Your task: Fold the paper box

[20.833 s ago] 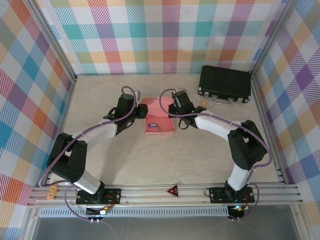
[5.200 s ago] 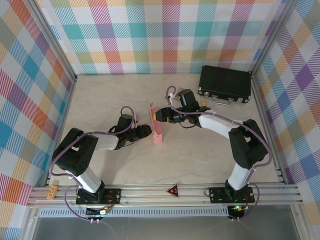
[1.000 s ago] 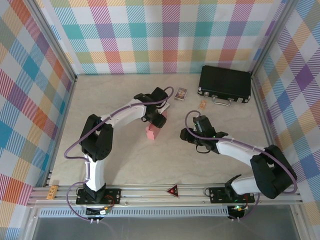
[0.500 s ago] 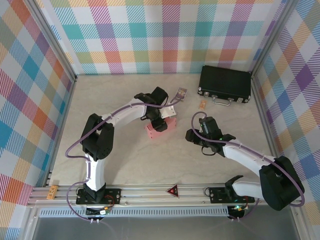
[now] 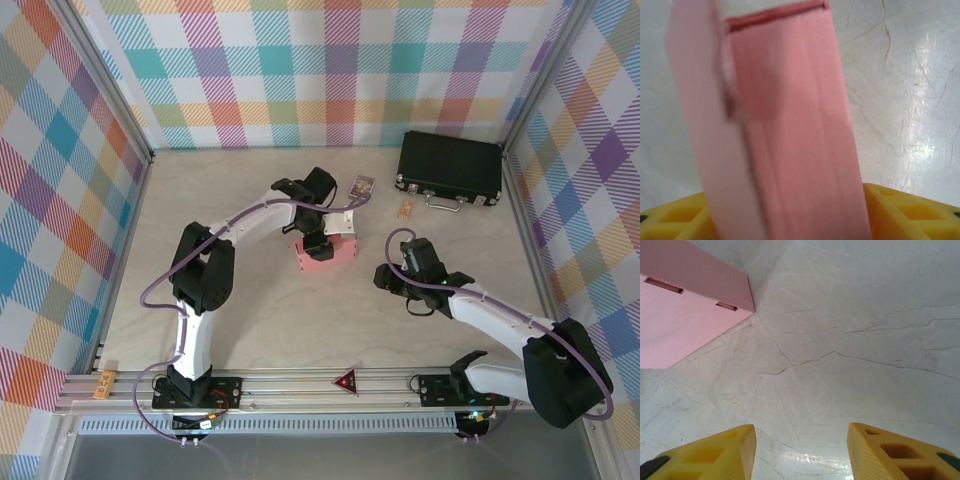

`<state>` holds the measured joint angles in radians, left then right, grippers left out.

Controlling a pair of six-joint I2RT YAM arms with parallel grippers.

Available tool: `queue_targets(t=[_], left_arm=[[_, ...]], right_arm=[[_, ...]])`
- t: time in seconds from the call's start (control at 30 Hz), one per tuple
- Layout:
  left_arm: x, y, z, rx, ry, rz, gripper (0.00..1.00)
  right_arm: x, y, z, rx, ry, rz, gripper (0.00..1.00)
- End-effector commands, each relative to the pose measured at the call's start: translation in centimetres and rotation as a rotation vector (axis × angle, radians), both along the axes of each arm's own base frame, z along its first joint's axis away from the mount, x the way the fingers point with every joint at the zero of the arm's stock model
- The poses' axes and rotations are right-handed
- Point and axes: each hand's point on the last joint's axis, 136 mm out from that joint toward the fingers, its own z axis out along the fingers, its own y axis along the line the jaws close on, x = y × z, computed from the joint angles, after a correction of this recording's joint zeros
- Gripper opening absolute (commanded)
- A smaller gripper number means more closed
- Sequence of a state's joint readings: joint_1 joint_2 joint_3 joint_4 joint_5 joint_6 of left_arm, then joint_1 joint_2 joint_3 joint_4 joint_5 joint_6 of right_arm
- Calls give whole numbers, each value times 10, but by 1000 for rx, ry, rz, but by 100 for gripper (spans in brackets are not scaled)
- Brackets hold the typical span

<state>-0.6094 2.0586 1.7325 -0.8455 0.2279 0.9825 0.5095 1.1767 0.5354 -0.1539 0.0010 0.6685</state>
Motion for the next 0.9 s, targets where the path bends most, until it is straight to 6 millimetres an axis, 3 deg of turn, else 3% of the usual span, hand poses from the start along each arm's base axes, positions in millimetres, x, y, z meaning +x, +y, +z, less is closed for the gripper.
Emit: queue_targets(t=[0.0,0.23,0.33,0.37,0.43,0.7,0.87], left_arm=[[1,-2,8,-22,11,-41,66],[-3,-3,24,-39,14,-40,80],[-6,-3,32,-40,6,-39,81],[-7,-3,35,-42,1,-33,90],[-10,-3,41,-45,-6,-25,91],[-14,-3,93,-196,-107,79,92],[-10,13,133,-313,-219,275,96]], right_arm=[[-2,-7,1,-15,-6,-14,52],[0,-10,3,-32,-18,-11,52],[2,-9,6,-33,-24,-2,52],[3,-9,7,-37,-27,5,52],[8,-9,11,-45,-39,17,53],[29,8,31,-45,-72,149,54],[49,19,49,-63,-107,244,54]])
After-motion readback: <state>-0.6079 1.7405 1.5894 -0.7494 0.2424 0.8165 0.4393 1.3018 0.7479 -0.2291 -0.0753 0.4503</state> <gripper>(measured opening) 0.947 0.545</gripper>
